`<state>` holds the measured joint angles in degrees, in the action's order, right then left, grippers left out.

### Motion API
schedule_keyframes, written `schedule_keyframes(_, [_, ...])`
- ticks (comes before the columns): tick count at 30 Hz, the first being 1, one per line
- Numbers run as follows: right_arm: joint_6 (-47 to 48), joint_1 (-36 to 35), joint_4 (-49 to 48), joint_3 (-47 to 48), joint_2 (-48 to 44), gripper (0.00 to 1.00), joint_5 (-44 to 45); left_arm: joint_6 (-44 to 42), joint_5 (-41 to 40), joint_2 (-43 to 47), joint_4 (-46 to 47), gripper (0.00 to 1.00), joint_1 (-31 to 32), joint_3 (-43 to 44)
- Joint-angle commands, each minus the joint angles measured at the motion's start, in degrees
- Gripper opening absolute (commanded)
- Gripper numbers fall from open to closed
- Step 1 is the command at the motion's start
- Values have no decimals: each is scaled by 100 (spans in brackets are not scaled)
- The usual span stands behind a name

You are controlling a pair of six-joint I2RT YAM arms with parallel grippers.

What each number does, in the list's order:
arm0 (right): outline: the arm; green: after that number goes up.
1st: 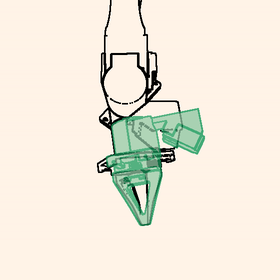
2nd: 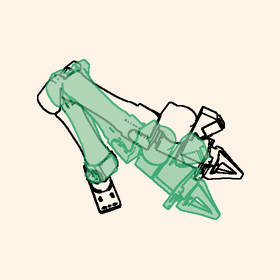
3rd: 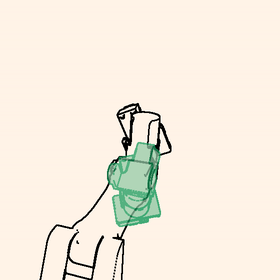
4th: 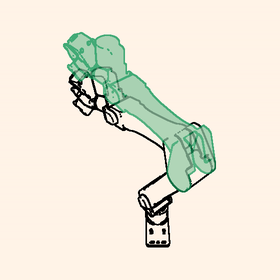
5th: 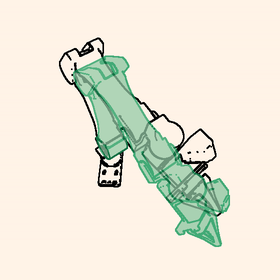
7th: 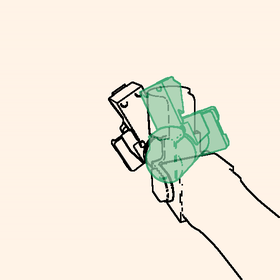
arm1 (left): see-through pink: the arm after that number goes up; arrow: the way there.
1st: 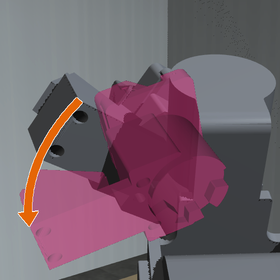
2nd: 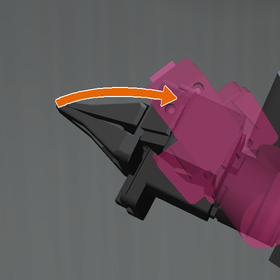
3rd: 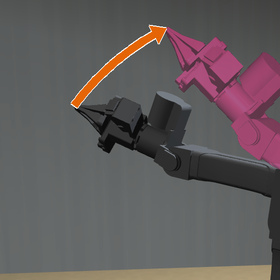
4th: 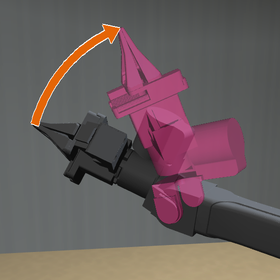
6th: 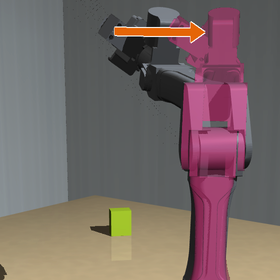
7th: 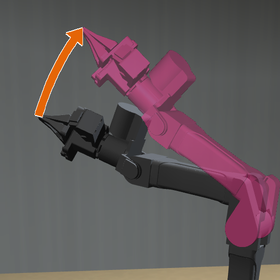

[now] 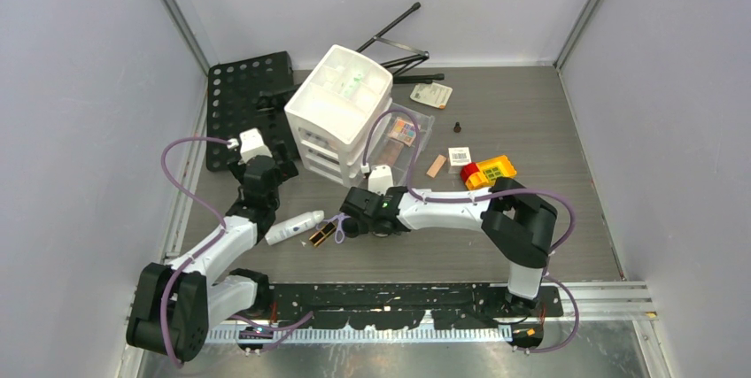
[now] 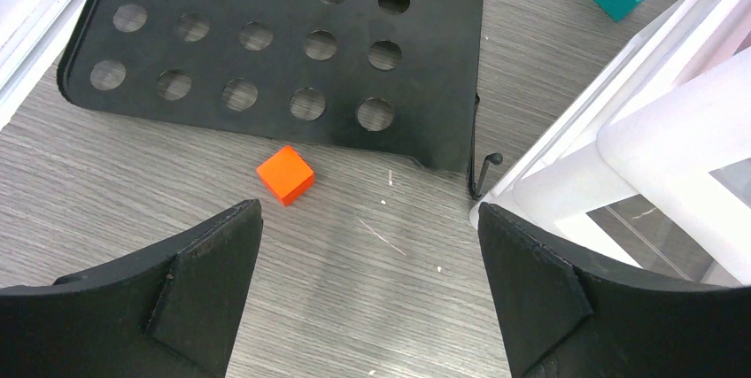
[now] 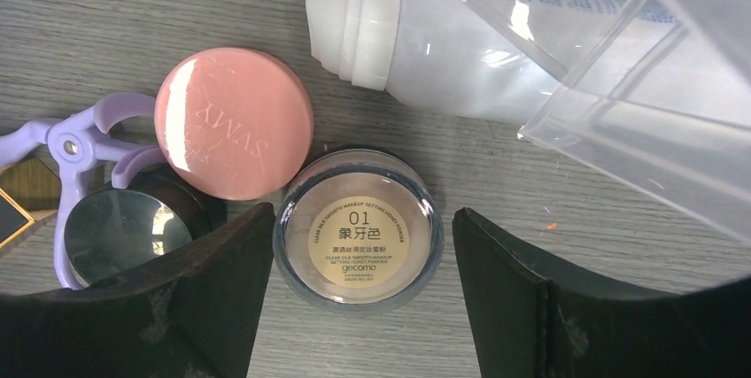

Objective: Organize the makeup
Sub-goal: Pick up the makeup from the center of the board.

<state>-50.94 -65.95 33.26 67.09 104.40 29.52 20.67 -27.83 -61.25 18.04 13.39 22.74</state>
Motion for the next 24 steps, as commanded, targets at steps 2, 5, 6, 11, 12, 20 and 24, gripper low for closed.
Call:
schedule_keyframes(2, [-109,-29,7,162,6,83,228,32,-108,97,173,94,6,125])
schedule_keyframes(5, [-122,-26,57,185,36,83,238,41,-115,96,173,94,-1,125])
schedule_keyframes(6, [-119,-30,58,182,37,82,232,41,-105,94,173,94,-3,125])
schedule_keyframes(11, [-103,-23,-25,138,0,72,178,49,-87,86,180,94,4,125])
schedule_keyframes(12, [-101,-27,-28,137,6,72,171,51,-82,78,182,94,6,125])
schedule_keyframes(20, [-75,-30,120,142,-165,52,256,60,-64,78,182,94,4,125])
schedule_keyframes(24, [-24,-31,487,295,-487,51,262,56,-81,71,191,94,5,125])
